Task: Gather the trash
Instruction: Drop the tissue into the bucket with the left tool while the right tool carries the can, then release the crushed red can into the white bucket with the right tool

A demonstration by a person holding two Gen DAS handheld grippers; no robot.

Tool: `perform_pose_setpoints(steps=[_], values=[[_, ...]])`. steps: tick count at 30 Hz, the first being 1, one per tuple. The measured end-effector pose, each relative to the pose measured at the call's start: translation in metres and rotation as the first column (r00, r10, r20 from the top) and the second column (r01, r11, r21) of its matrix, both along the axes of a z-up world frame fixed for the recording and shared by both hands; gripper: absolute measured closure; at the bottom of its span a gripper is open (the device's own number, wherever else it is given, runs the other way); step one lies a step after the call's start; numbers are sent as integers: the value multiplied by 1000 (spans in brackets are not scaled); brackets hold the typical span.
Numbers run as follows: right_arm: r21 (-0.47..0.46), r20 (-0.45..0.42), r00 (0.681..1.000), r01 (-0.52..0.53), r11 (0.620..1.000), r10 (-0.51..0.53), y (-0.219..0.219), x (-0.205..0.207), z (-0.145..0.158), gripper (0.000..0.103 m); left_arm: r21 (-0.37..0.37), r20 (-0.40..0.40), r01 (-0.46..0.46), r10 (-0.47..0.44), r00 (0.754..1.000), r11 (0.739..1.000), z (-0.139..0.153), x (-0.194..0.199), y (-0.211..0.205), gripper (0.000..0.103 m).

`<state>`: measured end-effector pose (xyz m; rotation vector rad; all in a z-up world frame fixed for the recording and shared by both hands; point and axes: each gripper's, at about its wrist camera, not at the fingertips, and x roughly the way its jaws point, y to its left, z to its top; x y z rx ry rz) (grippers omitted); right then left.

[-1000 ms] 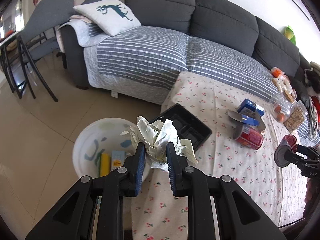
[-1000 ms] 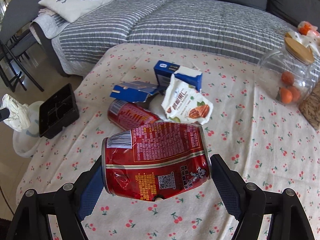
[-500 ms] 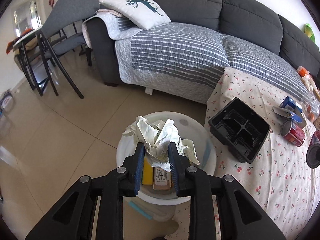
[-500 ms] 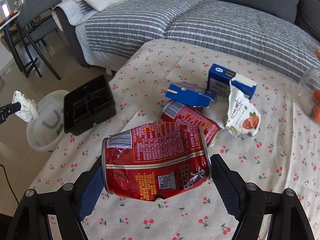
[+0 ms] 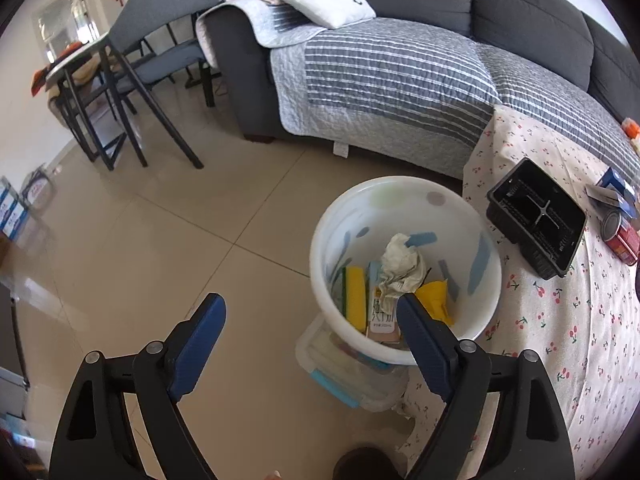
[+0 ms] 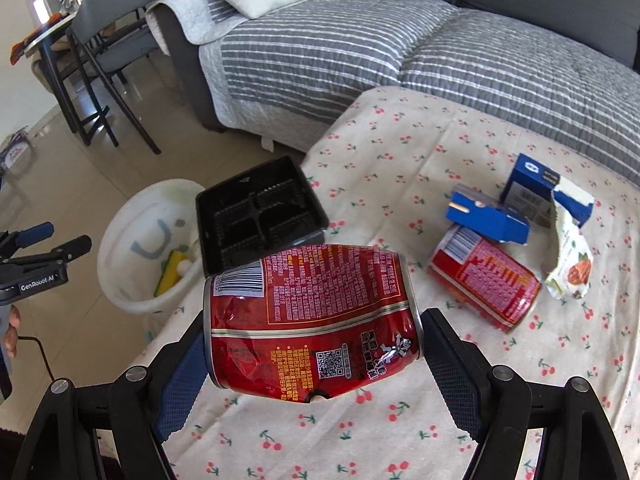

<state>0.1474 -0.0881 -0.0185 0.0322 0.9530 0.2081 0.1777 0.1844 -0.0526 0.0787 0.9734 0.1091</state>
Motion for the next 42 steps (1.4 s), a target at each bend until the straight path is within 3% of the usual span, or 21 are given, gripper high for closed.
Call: perform_pose_setpoints(steps=[13, 21, 24, 27, 29, 35, 42], values=[[36, -12, 986, -167, 985, 167, 134, 49, -20, 18, -77, -19, -105, 103, 994, 991, -4, -22, 61, 14], [15, -27, 983, -180, 984, 181, 176, 75, -39, 18, -84, -28, -104, 102, 994, 991, -7, -23, 69, 13], [39, -24, 984, -174, 984, 175, 177, 81, -40, 18, -87, -25, -101, 99, 995, 991, -6, -22, 68, 13], [84, -23, 986, -161, 983, 164, 173, 84, -36, 8, -88, -21, -98, 96, 995, 991, -4, -22, 66, 13], [96, -15, 987, -161, 982, 163, 171, 82, -31, 7, -86, -20, -95, 94, 995, 992, -3, -23, 64, 13], [46, 19, 985, -174, 984, 173, 158, 66, -15, 7, -84, -15, -79, 78, 997, 993, 1, -25, 51, 13], [-4, 36, 990, -139, 990, 139, 111, 40, -5, 7, -83, -7, -23, 23, 1000, 996, 10, -24, 19, 13]])
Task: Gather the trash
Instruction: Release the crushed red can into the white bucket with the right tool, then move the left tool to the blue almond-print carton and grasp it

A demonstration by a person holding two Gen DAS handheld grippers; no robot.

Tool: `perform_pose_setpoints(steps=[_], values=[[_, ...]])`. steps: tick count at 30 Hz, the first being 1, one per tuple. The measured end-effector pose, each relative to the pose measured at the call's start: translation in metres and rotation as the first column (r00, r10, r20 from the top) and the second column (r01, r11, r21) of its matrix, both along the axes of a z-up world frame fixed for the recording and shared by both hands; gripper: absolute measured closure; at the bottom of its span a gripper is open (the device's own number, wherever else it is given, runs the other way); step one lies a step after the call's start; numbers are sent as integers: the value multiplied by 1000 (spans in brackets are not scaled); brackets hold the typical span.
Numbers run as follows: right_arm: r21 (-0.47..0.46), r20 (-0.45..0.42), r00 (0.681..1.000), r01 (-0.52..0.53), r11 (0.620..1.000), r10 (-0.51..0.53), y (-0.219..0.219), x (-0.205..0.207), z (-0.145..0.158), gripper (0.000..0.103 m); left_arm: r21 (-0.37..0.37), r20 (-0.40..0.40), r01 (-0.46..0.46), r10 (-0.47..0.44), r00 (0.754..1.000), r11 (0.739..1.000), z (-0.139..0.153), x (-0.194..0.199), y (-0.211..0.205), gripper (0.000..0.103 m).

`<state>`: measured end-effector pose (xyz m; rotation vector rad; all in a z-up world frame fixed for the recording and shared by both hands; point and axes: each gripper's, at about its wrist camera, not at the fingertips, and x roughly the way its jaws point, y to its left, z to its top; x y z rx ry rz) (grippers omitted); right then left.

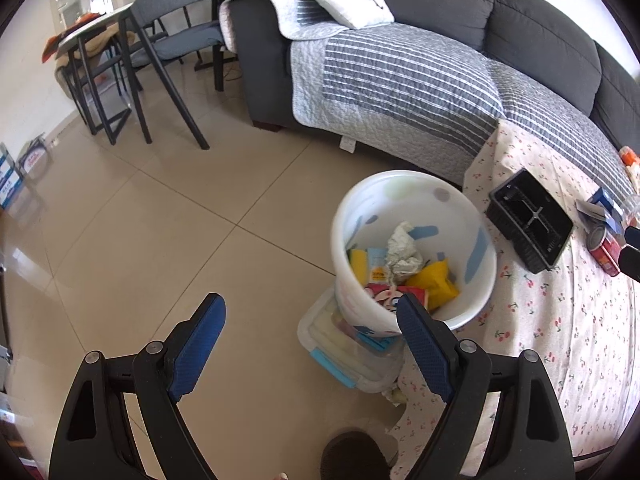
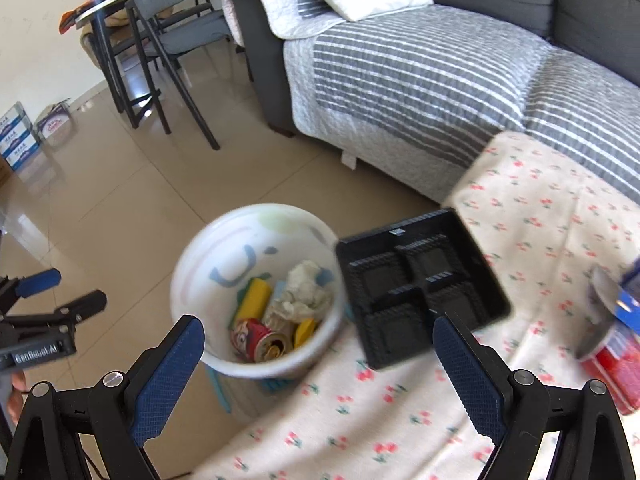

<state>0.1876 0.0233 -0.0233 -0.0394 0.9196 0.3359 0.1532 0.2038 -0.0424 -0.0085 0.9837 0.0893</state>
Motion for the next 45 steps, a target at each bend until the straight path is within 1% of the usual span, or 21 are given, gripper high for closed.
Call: perform_pose_setpoints(steps=[6, 14, 20, 23, 27, 31, 33, 35, 38, 42, 45], values=[[-38, 0, 998, 69, 997, -69, -56, -20, 3, 7, 15, 12, 70, -70, 997, 997, 10, 1, -44, 14], [-47, 6, 984, 178, 983, -178, -136, -39, 9, 7, 16, 25, 170, -170, 985, 985, 23, 8, -119, 13], [-11, 11, 959, 285, 959, -285, -200, -53, 11, 5, -2, 33, 255, -255, 966, 967, 33, 17, -185, 13], [-36, 3, 938, 347, 937, -347, -227, -56, 10, 5, -8, 27, 303, -303, 953, 953, 34, 21, -220, 13], [-24, -29, 919, 394, 919, -394, -260, -59, 5, 5, -31, -13, 359, -359, 933, 933, 33, 36, -268, 14], [-19, -60, 889, 453, 891, -453, -293, -66, 1, 5, -61, -22, 413, -415, 910, 909, 36, 54, -314, 14], [-19, -78, 877, 474, 880, -474, -308, -68, -2, 5, -61, -40, 437, -440, 897, 897, 35, 67, -338, 14], [-27, -90, 870, 485, 874, -486, -320, -70, -5, 5, -65, -58, 456, -459, 886, 888, 32, 80, -360, 14], [-39, -103, 862, 494, 868, -496, -336, -73, -9, 5, -93, -90, 474, -482, 872, 876, 26, 97, -388, 14], [-44, -118, 854, 505, 862, -507, -356, -77, -16, 5, -101, -139, 487, -497, 857, 868, 13, 119, -422, 14], [-51, -132, 846, 515, 855, -517, -370, -78, -22, 5, -112, -201, 471, -484, 852, 875, 1, 136, -438, 14]])
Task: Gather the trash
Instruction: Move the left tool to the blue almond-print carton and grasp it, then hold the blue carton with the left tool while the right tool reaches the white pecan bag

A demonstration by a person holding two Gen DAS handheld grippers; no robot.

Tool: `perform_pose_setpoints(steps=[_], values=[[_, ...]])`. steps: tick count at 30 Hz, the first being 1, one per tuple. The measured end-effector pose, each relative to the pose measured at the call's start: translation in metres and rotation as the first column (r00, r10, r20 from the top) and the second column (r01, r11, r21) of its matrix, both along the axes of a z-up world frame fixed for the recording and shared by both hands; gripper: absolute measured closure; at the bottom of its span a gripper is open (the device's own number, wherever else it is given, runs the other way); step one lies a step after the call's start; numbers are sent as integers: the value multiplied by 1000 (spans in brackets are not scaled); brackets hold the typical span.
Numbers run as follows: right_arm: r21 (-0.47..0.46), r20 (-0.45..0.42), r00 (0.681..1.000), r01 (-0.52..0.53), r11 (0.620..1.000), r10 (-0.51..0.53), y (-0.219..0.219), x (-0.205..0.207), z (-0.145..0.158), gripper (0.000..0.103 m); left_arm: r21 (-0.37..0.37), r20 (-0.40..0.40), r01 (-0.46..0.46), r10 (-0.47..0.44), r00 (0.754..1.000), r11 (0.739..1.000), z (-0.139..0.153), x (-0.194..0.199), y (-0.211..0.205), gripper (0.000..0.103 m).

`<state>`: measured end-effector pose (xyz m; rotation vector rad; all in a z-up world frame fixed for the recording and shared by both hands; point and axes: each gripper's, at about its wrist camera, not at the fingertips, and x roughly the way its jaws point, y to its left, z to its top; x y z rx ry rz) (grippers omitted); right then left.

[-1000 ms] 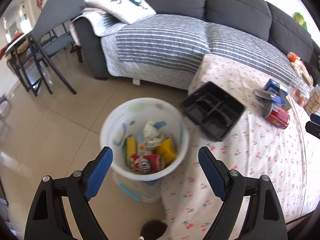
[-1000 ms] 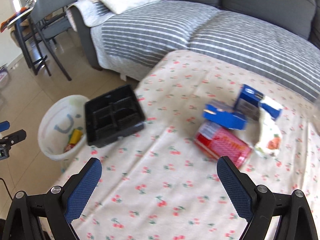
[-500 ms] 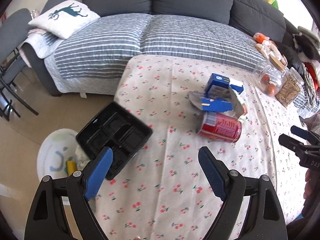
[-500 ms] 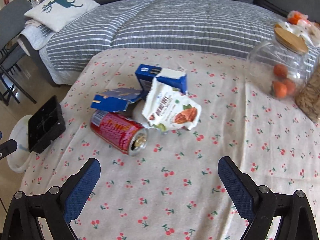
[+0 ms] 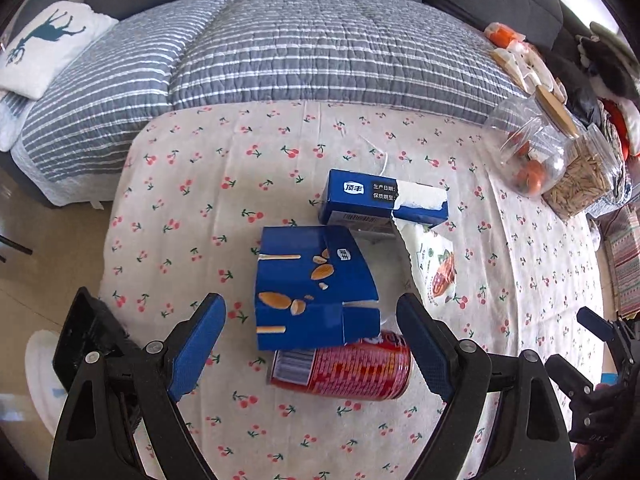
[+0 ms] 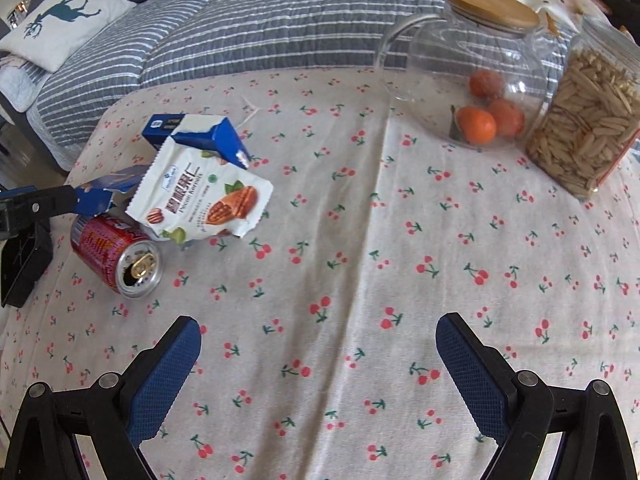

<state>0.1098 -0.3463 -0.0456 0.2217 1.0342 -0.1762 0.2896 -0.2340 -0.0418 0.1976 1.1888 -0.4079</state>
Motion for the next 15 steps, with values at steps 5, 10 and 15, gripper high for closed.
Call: perform_pose_setpoints(steps=[5, 10, 15], values=[[27, -1, 999, 33, 999, -33, -22, -1, -3, 5, 16, -93, -27, 28, 995, 1000, -20, 15, -10, 19], [43, -4, 999, 44, 998, -44, -31, 0, -5, 5, 17, -105, -38, 40, 994, 999, -25, 16, -5, 32], [43, -13, 999, 38, 998, -38, -30, 4, -8, 5, -38, -53, -66, 63, 997, 997, -6, 6, 14, 32]])
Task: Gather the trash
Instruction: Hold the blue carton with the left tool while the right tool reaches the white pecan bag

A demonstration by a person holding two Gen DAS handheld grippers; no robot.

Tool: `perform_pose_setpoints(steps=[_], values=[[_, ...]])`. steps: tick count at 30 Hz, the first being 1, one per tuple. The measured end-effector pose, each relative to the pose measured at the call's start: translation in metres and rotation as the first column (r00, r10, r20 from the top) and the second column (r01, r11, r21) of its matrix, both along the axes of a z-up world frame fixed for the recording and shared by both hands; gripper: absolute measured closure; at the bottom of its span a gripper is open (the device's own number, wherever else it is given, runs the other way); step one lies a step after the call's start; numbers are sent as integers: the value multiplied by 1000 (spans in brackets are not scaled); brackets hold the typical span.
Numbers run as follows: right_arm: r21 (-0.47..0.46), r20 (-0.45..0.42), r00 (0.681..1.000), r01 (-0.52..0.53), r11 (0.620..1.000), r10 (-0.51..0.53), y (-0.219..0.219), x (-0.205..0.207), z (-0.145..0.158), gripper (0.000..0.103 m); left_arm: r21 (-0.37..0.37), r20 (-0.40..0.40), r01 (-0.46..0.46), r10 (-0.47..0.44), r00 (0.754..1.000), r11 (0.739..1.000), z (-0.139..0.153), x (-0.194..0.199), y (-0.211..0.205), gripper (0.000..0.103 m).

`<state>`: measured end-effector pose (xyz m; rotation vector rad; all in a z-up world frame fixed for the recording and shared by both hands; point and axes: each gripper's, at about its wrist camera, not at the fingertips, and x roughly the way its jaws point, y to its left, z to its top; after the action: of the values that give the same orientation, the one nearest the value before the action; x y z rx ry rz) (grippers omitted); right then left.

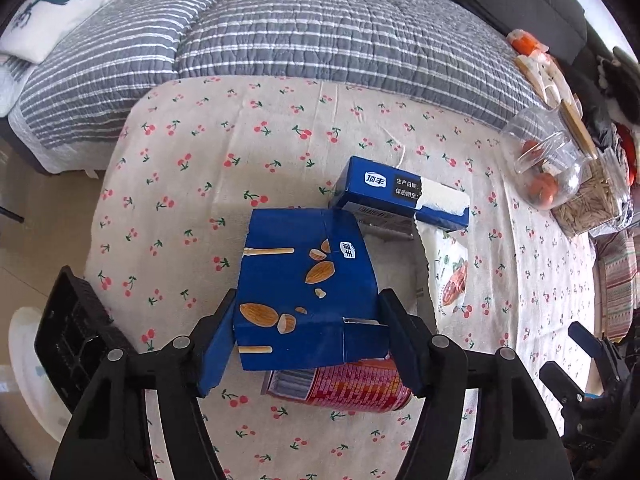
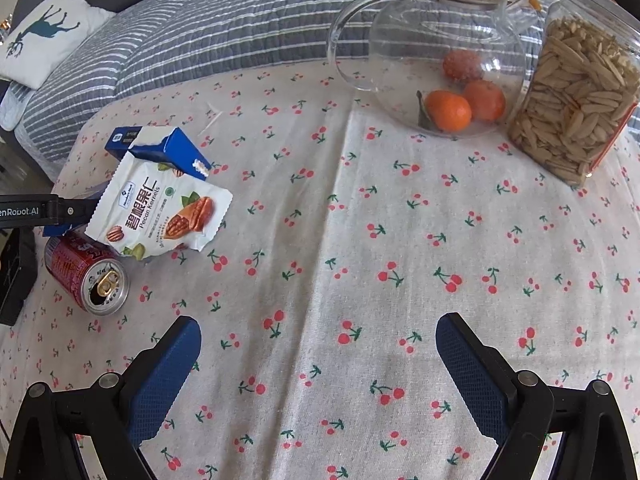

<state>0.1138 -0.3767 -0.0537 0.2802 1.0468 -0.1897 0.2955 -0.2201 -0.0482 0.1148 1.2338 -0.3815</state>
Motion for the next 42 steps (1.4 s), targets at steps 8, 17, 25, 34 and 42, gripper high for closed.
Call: perform_pose_setpoints(steps=[8, 17, 25, 34, 42], values=[[47, -2, 1000, 7, 999, -7, 10, 13, 0, 5, -62, 165, -18, 28, 986, 998, 49, -49, 59, 32], [141, 9, 1000, -2, 990, 0, 34, 70, 2, 5, -161, 189, -71, 102, 977, 984, 58, -85, 126, 32], [200, -29, 999, -11, 980, 17, 62, 120, -25, 5, -112, 193, -74, 95, 977, 991, 47, -87, 152, 32], [225, -6, 1000, 30, 974, -29, 43, 112, -42, 39, -121, 201, -76, 99, 974, 990, 48, -88, 161, 32], [220, -2, 1000, 7, 975, -7, 34, 82, -33, 95, -137, 222, -92, 121, 967, 986, 55, -100, 174, 32]])
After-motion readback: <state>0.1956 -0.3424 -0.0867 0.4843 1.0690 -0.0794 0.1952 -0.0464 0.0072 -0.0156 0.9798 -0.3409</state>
